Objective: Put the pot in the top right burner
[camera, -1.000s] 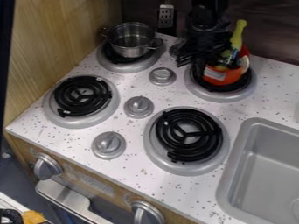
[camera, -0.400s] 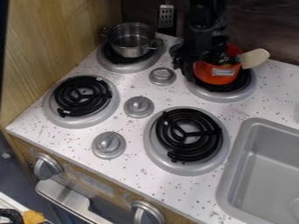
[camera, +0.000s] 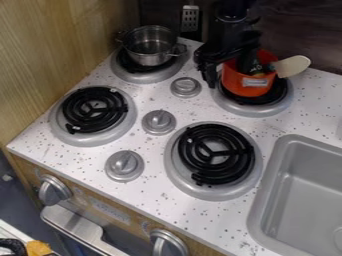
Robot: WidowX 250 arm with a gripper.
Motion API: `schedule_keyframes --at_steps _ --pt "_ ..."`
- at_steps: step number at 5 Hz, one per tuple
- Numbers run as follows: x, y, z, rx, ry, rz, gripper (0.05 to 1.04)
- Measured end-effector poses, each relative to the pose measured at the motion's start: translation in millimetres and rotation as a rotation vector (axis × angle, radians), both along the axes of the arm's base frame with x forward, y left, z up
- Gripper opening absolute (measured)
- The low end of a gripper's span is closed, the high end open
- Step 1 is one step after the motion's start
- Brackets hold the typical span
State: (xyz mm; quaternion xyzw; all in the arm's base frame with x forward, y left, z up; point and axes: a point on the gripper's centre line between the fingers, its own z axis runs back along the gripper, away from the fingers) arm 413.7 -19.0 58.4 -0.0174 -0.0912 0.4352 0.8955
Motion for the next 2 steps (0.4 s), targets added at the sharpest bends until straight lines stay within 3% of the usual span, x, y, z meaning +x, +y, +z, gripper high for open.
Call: schedule_keyframes --at_steps 1,2 --pt "-5.9 3.6 0.3 0.018 0.039 0.036 1.0" --pt "-1.8 7.8 1.7 0.031 0.001 0.088 1.0"
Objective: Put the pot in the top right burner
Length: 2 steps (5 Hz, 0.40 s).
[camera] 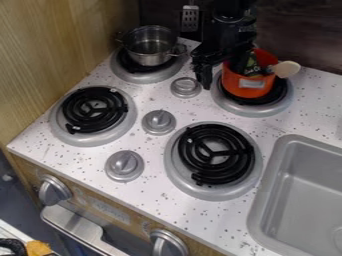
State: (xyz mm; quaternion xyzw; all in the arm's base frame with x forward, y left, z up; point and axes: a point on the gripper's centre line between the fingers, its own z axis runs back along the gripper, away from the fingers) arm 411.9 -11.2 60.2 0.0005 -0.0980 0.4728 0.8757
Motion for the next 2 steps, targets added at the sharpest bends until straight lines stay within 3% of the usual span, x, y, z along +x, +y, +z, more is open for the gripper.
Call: schedule_keyframes --at_steps 1,2 --pt "2.2 5.5 28.9 -0.057 -0.158 0.07 1.0" --pt "-1.3 11.9 25.3 -0.086 -0.233 0.199 1.0"
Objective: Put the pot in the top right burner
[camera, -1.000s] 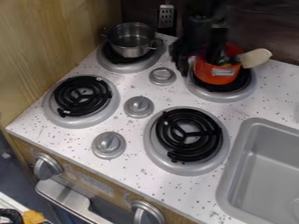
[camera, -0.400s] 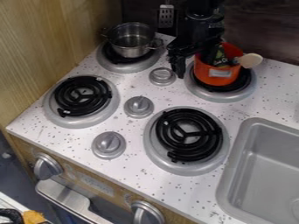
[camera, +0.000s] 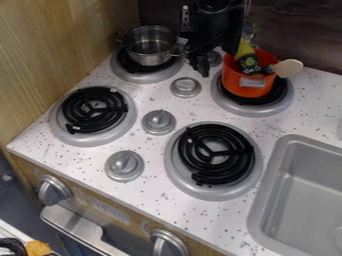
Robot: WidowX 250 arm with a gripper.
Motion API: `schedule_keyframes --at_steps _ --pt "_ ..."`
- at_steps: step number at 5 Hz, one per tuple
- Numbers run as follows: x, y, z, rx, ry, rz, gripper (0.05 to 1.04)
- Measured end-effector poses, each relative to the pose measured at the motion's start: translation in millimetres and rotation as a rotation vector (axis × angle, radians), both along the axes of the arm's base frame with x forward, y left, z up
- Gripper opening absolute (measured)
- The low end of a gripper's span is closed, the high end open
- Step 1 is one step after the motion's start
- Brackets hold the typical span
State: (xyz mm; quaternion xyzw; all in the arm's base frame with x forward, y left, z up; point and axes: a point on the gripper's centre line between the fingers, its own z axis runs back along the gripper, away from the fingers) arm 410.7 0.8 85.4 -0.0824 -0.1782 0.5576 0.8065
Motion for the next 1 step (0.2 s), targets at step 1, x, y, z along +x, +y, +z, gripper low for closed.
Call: schedule_keyframes --at_steps 1 --pt "6.0 -5.3 4.3 0.002 -0.101 0.088 1.0"
